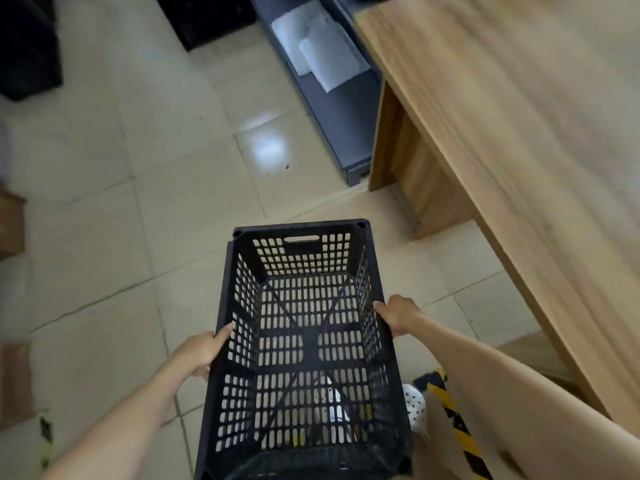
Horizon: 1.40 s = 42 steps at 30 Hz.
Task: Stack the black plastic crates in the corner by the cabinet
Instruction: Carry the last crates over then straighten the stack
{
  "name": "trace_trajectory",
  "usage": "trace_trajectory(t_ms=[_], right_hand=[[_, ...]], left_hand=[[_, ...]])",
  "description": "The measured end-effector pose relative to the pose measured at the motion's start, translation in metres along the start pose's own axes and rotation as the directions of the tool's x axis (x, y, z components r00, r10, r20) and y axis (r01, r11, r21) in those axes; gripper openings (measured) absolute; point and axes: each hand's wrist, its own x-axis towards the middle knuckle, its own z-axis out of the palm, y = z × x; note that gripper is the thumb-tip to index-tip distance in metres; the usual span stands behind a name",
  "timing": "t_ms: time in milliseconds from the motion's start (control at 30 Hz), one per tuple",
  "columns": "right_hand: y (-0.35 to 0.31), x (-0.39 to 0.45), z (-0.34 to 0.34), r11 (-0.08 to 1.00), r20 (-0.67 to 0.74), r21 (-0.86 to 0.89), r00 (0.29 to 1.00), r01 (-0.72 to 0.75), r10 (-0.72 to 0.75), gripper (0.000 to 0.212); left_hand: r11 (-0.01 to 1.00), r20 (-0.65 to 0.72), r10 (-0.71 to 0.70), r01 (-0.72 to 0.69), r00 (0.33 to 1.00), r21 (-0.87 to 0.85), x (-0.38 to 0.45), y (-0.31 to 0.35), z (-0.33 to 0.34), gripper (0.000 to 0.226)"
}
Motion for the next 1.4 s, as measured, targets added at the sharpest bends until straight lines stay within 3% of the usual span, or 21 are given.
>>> trace_trajectory(t_ms=[67, 133, 233, 333, 600, 900, 1233, 1400], right_hand=[[-0.025, -0.033, -0.011, 0.997, 0.011, -0.057, 0.999, 0.047, -0.046, 0.037], [-0.051, -0.061, -0.021, 0.984, 0.022, -0.138, 0.994, 0.113, -0.111, 0.04], [-0.091, -0.106, -0.04, 0.91, 0.009, -0.322, 0.962, 0.26, -0.272, 0.05], [-0.129, -0.146, -0.054, 0.818, 0.017, -0.447, 0.917, 0.363, -0.397, 0.054], [-0.226, -0.215, -0.026, 0.631, 0.087, -0.619, 0.838, 0.469, -0.538, 0.051], [-0.307, -0.277, 0.084, 0.512, 0.231, -0.685, 0.821, 0.519, -0.523, 0.074], [-0.398, -0.332, 0.209, 0.357, 0.454, -0.663, 0.733, 0.658, -0.506, 0.084], [-0.463, -0.362, 0.268, 0.252, 0.562, -0.647, 0.673, 0.72, -0.48, 0.081]], left_hand=[[0.996, -0.124, 0.016, -0.004, 0.992, 0.093, -0.041, -0.028, -0.011, 0.079], [0.997, -0.218, 0.022, -0.005, 0.976, 0.075, -0.079, -0.049, -0.019, 0.084], [0.996, -0.293, -0.024, -0.001, 0.956, -0.085, -0.134, -0.067, -0.035, 0.069], [0.998, -0.375, -0.05, 0.035, 0.926, -0.046, -0.179, -0.084, -0.05, 0.068], [0.981, -0.413, -0.151, 0.086, 0.898, -0.172, -0.233, -0.163, -0.063, 0.064], [0.954, -0.441, -0.273, 0.182, 0.855, -0.239, -0.277, -0.288, -0.061, 0.085], [0.864, -0.378, -0.477, 0.345, 0.793, -0.367, -0.329, -0.404, -0.065, 0.072], [0.78, -0.38, -0.612, 0.45, 0.694, -0.435, -0.347, -0.443, -0.076, 0.08]])
